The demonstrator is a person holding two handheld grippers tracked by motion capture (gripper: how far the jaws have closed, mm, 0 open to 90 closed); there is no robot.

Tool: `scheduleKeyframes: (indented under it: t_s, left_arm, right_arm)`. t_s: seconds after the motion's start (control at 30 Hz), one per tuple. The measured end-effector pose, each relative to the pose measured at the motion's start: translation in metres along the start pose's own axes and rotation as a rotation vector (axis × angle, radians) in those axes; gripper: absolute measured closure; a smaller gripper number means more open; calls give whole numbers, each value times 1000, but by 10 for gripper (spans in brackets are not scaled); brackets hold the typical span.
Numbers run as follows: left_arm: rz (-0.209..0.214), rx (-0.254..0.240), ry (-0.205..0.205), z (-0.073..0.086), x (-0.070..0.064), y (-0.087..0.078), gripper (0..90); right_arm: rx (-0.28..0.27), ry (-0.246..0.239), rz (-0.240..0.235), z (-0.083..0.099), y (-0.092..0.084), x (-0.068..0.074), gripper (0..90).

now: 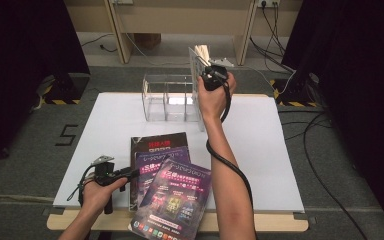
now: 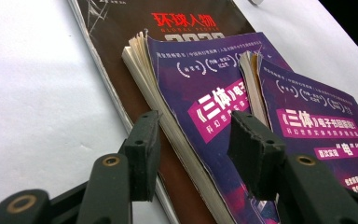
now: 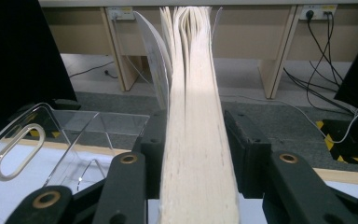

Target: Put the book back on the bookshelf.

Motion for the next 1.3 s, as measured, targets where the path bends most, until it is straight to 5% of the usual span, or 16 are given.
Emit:
scheduleKeyframes:
  t_s: [1.3]
  left_arm:
    - [2, -4, 11, 0, -5, 0, 520]
  right_arm:
    - [22, 3, -35, 17, -22, -2, 595]
Point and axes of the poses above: each handheld gripper's, and its own axes: y roughly forward along the jaws, z roughly out of its underside, x roughly to its left, the point moved 2 cm from there along y, roughly forward along the jaws, and after that the axes turned 7 degrees about z, right-handed, at the moved point
